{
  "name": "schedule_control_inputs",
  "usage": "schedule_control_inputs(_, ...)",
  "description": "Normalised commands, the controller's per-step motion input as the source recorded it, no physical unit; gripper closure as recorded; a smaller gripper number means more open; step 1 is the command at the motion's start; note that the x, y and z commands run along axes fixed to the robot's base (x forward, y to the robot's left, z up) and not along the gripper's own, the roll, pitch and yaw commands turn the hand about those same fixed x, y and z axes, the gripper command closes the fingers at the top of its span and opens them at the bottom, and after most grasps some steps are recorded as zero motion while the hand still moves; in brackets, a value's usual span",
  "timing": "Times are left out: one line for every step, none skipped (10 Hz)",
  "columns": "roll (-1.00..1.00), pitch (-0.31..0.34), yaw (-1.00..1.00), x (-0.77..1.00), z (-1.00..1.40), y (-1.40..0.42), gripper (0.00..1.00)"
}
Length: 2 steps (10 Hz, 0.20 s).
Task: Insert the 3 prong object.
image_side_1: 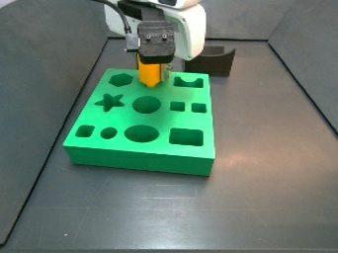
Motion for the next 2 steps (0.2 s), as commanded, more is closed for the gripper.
schedule_control_inputs(0.00,-0.009,0.00,-0.04,0.00,0.00,1.00)
schedule_control_inputs(0.00,0.000,0.00,0.00,0.00,0.00,1.00)
